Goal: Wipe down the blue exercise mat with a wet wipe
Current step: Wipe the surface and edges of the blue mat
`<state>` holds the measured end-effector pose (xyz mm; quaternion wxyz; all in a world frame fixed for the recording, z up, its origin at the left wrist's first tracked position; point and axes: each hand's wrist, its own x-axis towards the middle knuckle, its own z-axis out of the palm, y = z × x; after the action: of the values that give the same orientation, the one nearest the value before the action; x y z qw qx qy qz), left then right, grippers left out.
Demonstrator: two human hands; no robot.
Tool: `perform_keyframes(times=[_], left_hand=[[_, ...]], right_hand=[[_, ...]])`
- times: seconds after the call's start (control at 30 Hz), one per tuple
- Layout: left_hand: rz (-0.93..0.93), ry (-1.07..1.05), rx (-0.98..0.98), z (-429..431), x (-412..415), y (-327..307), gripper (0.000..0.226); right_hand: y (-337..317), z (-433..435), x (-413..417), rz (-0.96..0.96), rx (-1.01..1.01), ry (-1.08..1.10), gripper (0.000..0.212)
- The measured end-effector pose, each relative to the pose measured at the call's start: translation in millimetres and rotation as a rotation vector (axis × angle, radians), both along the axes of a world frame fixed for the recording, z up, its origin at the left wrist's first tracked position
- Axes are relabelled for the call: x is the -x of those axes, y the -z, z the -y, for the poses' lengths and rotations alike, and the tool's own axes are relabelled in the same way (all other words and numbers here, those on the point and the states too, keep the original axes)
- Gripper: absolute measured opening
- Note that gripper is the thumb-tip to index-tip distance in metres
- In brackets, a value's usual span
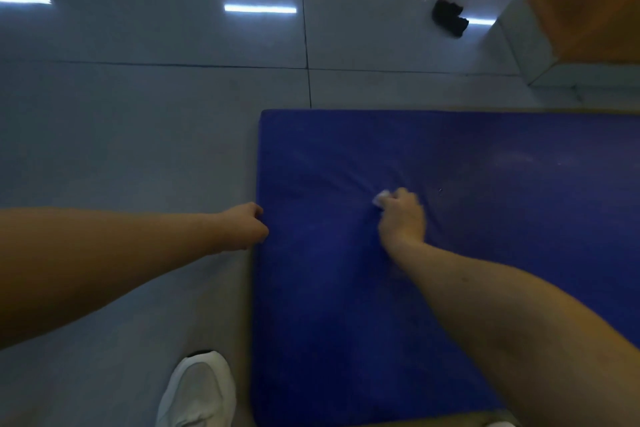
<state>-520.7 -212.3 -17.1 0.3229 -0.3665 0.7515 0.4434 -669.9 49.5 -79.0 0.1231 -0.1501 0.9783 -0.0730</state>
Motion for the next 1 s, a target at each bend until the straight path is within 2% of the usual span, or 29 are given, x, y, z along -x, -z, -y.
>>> perform_keyframes(times=[0.07, 0.13, 0.2, 0.27, 0.33, 0.43, 0.53, 0.67, 0.8, 0.93, 1.0], left_hand=[[0.010, 0.010, 0.019, -1.7, 0.4, -0.7, 0.050], [0.046, 0.035, 0.022, -5.3, 0.0, -0.3, 0.041], [0.082, 0.061, 0.031, -9.2, -1.4, 2.1, 0.030], [0.103, 0.088, 0.050, -12.2, -2.9, 3.9, 0.022], [0.100, 0.132, 0.081, -12.3, -4.1, 7.4, 0.028], [0.106, 0.160, 0.086, -11.9, -6.8, 10.0, 0.036], [0.105, 0.094, 0.051, -7.6, -12.0, 11.7, 0.031], [0.125, 0.010, -0.018, -4.3, -21.6, 10.9, 0.021], [0.128, -0.002, -0.060, -10.1, -21.3, 6.7, 0.023], [0.126, 0.060, -0.016, -16.3, -18.9, 2.5, 0.027], [0.124, 0.054, 0.008, -16.3, -19.8, 3.5, 0.030]], right_hand=[[-4.1, -22.8, 10.6, -0.015, -0.110, 0.130, 0.036], [-4.5, -17.5, 2.4, 0.032, -0.012, 0.223, 0.043], [-1.6, 3.0, -19.5, 0.030, 0.095, 0.224, 0.049], [4.5, 30.8, -47.8, 0.033, 0.195, 0.172, 0.049], [11.4, 64.9, -78.5, 0.074, 0.267, 0.094, 0.048], [18.5, 117.7, -124.3, 0.281, 0.371, -0.099, 0.031], [21.2, 145.8, -155.7, 0.401, 0.395, -0.241, 0.028], [14.9, 115.4, -125.4, 0.350, 0.321, -0.373, 0.023], [11.6, 38.4, -65.1, 0.164, 0.254, -0.183, 0.012], [-4.6, -34.6, -26.0, 0.086, 0.134, 0.181, 0.032], [-7.4, -42.9, -25.0, 0.065, 0.114, 0.318, 0.037]])
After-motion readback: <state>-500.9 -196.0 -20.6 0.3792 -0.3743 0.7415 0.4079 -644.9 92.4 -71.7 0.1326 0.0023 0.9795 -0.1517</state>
